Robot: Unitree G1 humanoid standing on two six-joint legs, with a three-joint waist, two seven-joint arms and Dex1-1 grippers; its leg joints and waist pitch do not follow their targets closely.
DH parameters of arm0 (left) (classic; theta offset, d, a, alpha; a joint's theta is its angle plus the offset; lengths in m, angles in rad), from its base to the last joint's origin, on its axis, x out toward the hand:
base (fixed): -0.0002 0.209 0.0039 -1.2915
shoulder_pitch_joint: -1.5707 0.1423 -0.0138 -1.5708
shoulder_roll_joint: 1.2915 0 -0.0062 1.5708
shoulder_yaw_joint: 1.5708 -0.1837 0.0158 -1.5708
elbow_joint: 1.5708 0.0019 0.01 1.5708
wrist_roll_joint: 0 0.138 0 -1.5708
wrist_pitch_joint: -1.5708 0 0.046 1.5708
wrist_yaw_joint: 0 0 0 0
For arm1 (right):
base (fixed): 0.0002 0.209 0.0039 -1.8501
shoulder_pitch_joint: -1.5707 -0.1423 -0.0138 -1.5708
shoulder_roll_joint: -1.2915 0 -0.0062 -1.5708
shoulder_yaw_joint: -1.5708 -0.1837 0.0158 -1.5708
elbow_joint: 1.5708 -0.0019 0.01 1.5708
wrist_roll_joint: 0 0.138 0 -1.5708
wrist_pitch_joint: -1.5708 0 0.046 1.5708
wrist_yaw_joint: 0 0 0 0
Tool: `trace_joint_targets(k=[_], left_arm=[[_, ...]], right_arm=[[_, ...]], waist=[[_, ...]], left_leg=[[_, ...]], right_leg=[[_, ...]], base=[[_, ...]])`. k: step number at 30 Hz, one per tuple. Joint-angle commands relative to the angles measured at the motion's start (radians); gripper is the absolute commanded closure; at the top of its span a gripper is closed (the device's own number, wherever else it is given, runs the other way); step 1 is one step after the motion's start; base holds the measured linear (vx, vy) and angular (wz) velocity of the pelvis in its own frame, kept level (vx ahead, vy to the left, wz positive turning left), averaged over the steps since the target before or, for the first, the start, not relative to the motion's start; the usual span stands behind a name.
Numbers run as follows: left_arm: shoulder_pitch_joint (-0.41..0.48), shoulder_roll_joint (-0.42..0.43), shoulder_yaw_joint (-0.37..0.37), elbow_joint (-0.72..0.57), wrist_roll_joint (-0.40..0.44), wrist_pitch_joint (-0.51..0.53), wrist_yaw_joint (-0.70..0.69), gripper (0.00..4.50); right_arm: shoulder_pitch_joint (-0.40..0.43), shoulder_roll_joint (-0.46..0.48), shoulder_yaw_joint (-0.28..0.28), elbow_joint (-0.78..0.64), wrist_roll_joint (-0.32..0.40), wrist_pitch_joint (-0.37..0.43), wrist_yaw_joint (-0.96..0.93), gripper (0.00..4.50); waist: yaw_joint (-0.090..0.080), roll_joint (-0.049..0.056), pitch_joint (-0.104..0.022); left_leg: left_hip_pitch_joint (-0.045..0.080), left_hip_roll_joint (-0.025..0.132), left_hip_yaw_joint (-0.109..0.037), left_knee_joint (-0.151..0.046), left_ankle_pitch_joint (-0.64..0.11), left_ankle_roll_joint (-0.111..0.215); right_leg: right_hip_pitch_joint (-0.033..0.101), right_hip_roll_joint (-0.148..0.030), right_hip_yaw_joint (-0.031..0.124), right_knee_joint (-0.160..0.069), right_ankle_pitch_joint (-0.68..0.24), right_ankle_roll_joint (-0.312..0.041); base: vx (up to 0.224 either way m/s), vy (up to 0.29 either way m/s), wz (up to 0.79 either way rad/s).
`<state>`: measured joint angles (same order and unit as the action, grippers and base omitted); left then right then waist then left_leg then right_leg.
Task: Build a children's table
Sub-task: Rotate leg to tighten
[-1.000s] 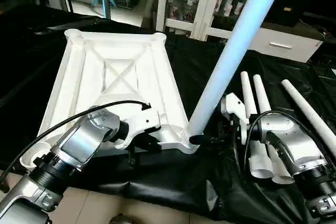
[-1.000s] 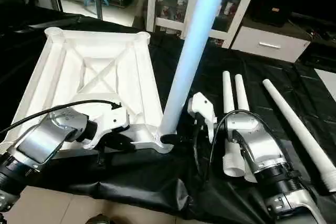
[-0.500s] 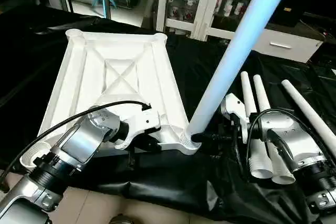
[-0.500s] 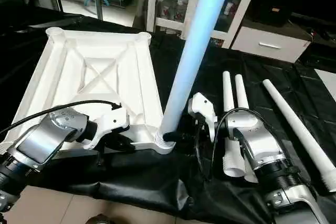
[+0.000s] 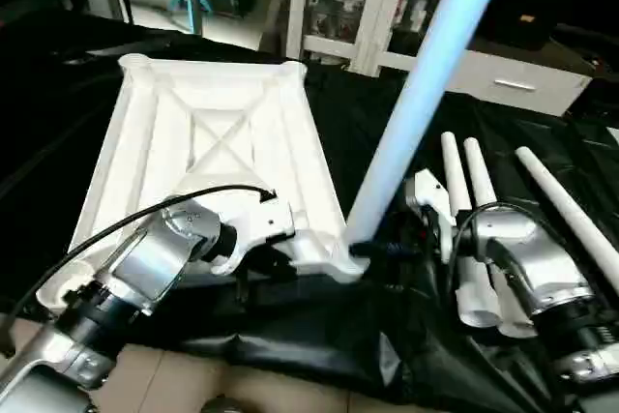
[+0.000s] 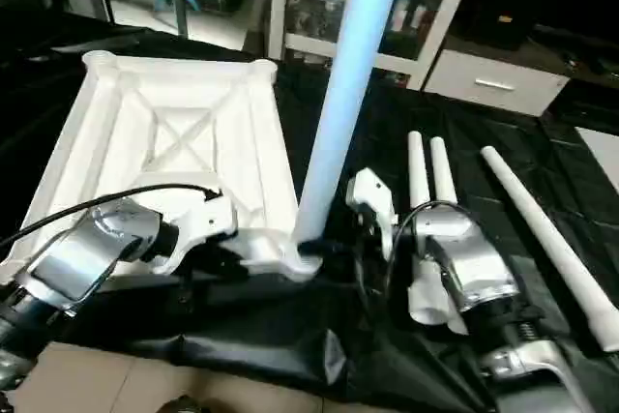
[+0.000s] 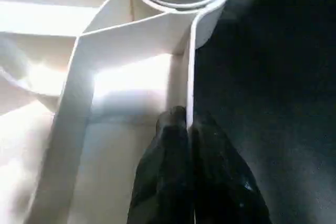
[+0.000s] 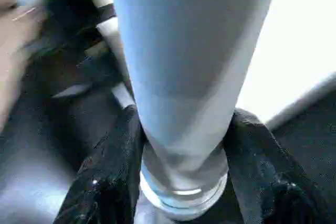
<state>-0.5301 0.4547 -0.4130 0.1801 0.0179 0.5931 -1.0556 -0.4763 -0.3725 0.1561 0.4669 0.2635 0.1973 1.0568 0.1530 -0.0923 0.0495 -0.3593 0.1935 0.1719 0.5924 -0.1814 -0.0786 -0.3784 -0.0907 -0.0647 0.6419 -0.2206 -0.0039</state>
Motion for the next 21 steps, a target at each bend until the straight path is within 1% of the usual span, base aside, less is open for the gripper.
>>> trace_joint_targets(k=[1, 2, 3, 4, 5, 6, 7, 9, 10, 11, 12, 13, 14, 15, 16, 17, 18, 19, 21], left_arm=[[-0.015, -0.075, 0.001, 0.016, -0.034, 0.025, 0.056, 4.5], [-0.025, -0.109, 0.025, 0.039, -0.037, 0.041, 0.102, 4.5], [-0.034, -0.131, 0.04, 0.056, -0.036, 0.055, 0.135, 4.5], [-0.042, -0.147, 0.047, 0.07, -0.031, 0.062, 0.161, 4.5], [-0.047, -0.156, 0.05, 0.078, -0.028, 0.066, 0.177, 4.5], [-0.059, -0.175, 0.061, 0.099, -0.017, 0.078, 0.217, 4.5], [-0.069, -0.189, 0.067, 0.116, -0.005, 0.083, 0.25, 4.5], [-0.092, -0.22, 0.084, 0.156, 0.018, 0.087, 0.323, 4.5], [-0.117, -0.25, 0.099, 0.197, 0.041, 0.083, 0.39, 4.5], [-0.117, -0.25, 0.099, 0.197, 0.041, 0.083, 0.39, 4.5], [-0.131, -0.271, 0.113, 0.218, 0.048, 0.08, 0.429, 4.5], [-0.143, -0.285, 0.117, 0.232, 0.057, 0.075, 0.461, 4.5], [-0.15, -0.293, 0.119, 0.241, 0.062, 0.072, 0.481, 4.5], [-0.156, -0.299, 0.12, 0.247, 0.066, 0.068, 0.498, 4.5], [-0.156, -0.299, 0.12, 0.247, 0.066, 0.068, 0.498, 4.5], [-0.156, -0.299, 0.12, 0.247, 0.067, 0.068, 0.499, 4.5], [-0.159, -0.297, 0.114, 0.249, 0.071, 0.062, 0.501, 4.5], [-0.157, -0.291, 0.111, 0.247, 0.071, 0.057, 0.494, 4.5], [-0.154, -0.282, 0.108, 0.25, 0.074, 0.044, 0.482, 4.5]], right_arm=[[0.026, 0.032, -0.001, 0.061, -0.039, 0.05, -0.148, 2.61], [0.032, 0.063, -0.012, 0.064, -0.043, 0.062, -0.215, 2.61], [0.034, 0.087, -0.021, 0.067, -0.048, 0.071, -0.267, 2.61], [0.035, 0.111, -0.027, 0.07, -0.052, 0.081, -0.314, 2.61], [0.034, 0.126, -0.032, 0.071, -0.055, 0.088, -0.345, 2.61], [0.029, 0.159, -0.037, 0.084, -0.077, 0.082, -0.421, 2.61], [0.023, 0.188, -0.045, 0.099, -0.092, 0.077, -0.486, 2.61], [0.001, 0.247, -0.066, 0.147, -0.123, 0.061, -0.637, 2.62], [-0.025, 0.307, -0.093, 0.206, -0.153, 0.04, -0.813, 2.62], [-0.025, 0.307, -0.093, 0.206, -0.153, 0.04, -0.813, 2.62], [-0.041, 0.344, -0.109, 0.239, -0.165, 0.022, -0.922, 2.62], [-0.057, 0.377, -0.11, 0.269, -0.176, 0.007, -0.99, 2.62], [-0.066, 0.398, -0.108, 0.285, -0.182, -0.001, -1.025, 2.62], [-0.078, 0.418, -0.102, 0.302, -0.195, -0.023, -1.052, 2.62], [-0.078, 0.418, -0.102, 0.302, -0.195, -0.023, -1.052, 2.62], [-0.079, 0.419, -0.101, 0.303, -0.196, -0.025, -1.054, 2.62], [-0.097, 0.448, -0.124, 0.321, -0.172, -0.06, -1.054, 2.62], [-0.109, 0.46, -0.141, 0.326, -0.147, -0.083, -1.023, 2.62], [-0.128, 0.474, -0.163, 0.327, -0.127, -0.127, -0.984, 2.62]], waist=[[-0.007, 0.019, -0.05], [-0.011, 0.022, -0.047], [-0.016, 0.02, -0.046], [-0.02, 0.019, -0.047], [-0.021, 0.018, -0.047], [-0.024, 0.018, -0.049], [-0.027, 0.019, -0.047], [-0.034, 0.024, -0.048], [-0.047, 0.023, -0.05], [-0.051, 0.021, -0.053], [-0.053, 0.023, -0.056], [-0.054, 0.024, -0.055], [-0.057, 0.024, -0.052], [-0.059, 0.022, -0.054], [-0.061, 0.023, -0.056], [-0.06, 0.024, -0.056], [-0.06, 0.015, -0.057], [-0.061, 0.018, -0.056], [-0.06, 0.018, -0.057]], left_leg=[[0.016, 0.037, -0.012, -0.085, -0.295, -0.058], [0.018, 0.037, -0.014, -0.087, -0.323, -0.064], [0.022, 0.038, -0.02, -0.09, -0.37, -0.072], [0.021, 0.036, -0.024, -0.091, -0.386, -0.072], [0.019, 0.036, -0.024, -0.092, -0.383, -0.07], [0.019, 0.036, -0.025, -0.092, -0.373, -0.069], [0.016, 0.036, -0.026, -0.094, -0.369, -0.071], [0.017, 0.036, -0.027, -0.095, -0.378, -0.077], [0.016, 0.033, -0.029, -0.095, -0.374, -0.094], [0.015, 0.033, -0.031, -0.095, -0.369, -0.098], [0.008, 0.033, -0.031, -0.095, -0.339, -0.099], [0.012, 0.033, -0.028, -0.095, -0.349, -0.093], [0.016, 0.032, -0.025, -0.095, -0.366, -0.089], [0.017, 0.03, -0.027, -0.094, -0.389, -0.088], [0.015, 0.031, -0.026, -0.095, -0.379, -0.082], [0.015, 0.032, -0.025, -0.095, -0.368, -0.078], [0.012, 0.032, -0.022, -0.094, -0.346, -0.064], [0.011, 0.032, -0.02, -0.096, -0.333, -0.059], [0.011, 0.033, -0.018, -0.095, -0.313, -0.052]], right_leg=[[0.033, -0.065, 0.042, -0.09, -0.233, -0.2], [0.032, -0.065, 0.042, -0.095, -0.28, -0.185], [0.029, -0.068, 0.041, -0.104, -0.361, -0.156], [0.029, -0.069, 0.04, -0.109, -0.402, -0.135], [0.029, -0.07, 0.041, -0.111, -0.411, -0.127], [0.024, -0.07, 0.042, -0.111, -0.41, -0.12], [0.025, -0.07, 0.041, -0.113, -0.416, -0.114], [0.018, -0.069, 0.04, -0.113, -0.422, -0.113], [0.014, -0.068, 0.04, -0.112, -0.417, -0.114], [0.019, -0.068, 0.039, -0.111, -0.41, -0.109], [0.021, -0.066, 0.04, -0.103, -0.347, -0.107], [0.017, -0.06, 0.039, -0.103, -0.314, -0.104], [0.009, -0.059, 0.04, -0.105, -0.321, -0.106], [0.009, -0.061, 0.04, -0.108, -0.344, -0.105], [0.013, -0.06, 0.041, -0.106, -0.315, -0.104], [0.014, -0.059, 0.041, -0.106, -0.292, -0.104], [0.013, -0.06, 0.043, -0.101, -0.254, -0.111], [0.015, -0.059, 0.043, -0.1, -0.23, -0.115], [0.017, -0.058, 0.044, -0.097, -0.193, -0.122]], base=[[0.0, 0.0, 0.0], [0.0, 0.0, 0.0], [0.0, 0.0, 0.0], [0.0, 0.0, 0.0], [0.0, 0.0, 0.0], [0.0, 0.0, 0.0], [0.0, 0.0, 0.0], [0.0, 0.0, 0.0], [0.0, 0.0, 0.0], [0.0, 0.0, 0.0], [0.0, 0.0, 0.0], [0.0, 0.0, 0.0], [0.0, 0.0, 0.0], [0.0, 0.0, 0.0], [0.0, 0.0, 0.0], [0.0, 0.0, 0.0], [0.0, 0.0, 0.0], [0.0, 0.0, 0.0], [0.0, 0.0, 0.0]])
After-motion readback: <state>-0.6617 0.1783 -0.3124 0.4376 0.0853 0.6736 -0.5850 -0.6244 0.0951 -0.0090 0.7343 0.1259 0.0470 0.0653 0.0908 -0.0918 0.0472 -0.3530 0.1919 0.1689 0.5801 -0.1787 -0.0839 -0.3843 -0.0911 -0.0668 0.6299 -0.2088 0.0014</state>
